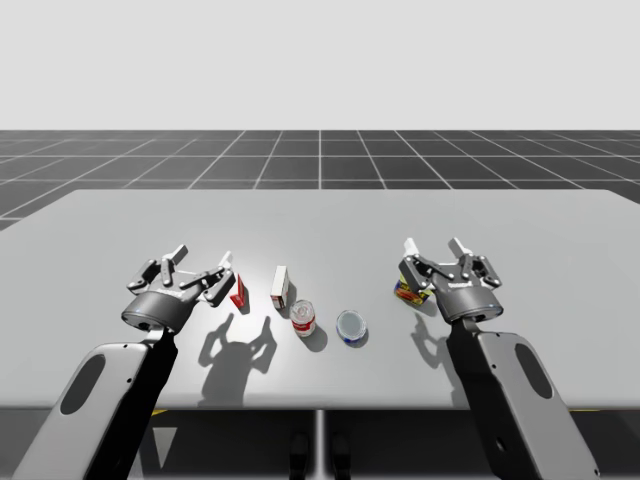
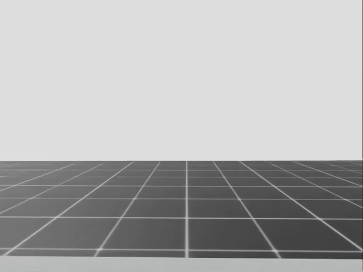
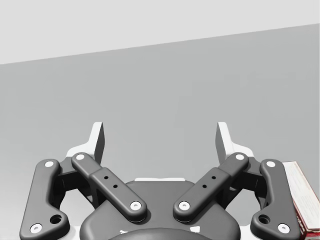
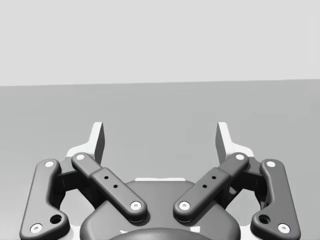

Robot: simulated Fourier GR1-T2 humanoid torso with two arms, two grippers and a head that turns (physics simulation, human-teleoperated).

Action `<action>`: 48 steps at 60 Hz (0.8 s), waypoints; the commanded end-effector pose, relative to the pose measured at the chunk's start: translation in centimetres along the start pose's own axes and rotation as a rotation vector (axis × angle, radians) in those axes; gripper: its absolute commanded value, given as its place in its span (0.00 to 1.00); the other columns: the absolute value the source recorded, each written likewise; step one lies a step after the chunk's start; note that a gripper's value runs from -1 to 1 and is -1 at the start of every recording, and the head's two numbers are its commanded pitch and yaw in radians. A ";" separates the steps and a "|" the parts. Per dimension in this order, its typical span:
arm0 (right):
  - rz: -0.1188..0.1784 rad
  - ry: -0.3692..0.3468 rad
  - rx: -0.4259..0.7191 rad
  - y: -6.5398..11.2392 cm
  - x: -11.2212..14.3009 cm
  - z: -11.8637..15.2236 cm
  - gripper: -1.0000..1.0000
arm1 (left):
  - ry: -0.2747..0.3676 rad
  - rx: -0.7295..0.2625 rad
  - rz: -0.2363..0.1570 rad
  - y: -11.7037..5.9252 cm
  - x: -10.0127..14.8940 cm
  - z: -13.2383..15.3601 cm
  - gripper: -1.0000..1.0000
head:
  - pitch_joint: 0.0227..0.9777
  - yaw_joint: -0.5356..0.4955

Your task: Lift the meat can off the table.

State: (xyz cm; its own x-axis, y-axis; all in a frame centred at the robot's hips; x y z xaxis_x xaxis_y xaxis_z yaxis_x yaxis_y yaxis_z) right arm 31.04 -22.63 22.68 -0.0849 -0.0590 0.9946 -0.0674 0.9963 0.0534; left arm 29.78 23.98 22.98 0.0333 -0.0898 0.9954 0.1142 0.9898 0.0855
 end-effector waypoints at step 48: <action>0.031 -0.001 -0.033 -0.6 0.4 -0.3 0.00 | -0.006 0.035 -0.008 0.6 0.1 0.0 0.00 | 0.60 0.51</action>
State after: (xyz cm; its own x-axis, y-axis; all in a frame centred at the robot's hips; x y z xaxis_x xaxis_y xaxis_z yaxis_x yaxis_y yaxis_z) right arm 31.29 -23.12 23.02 -0.0886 -0.0343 0.9955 -0.0367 0.9988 0.0311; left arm 29.84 24.46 23.12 0.0274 -0.0970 0.9949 0.0803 0.9923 0.0945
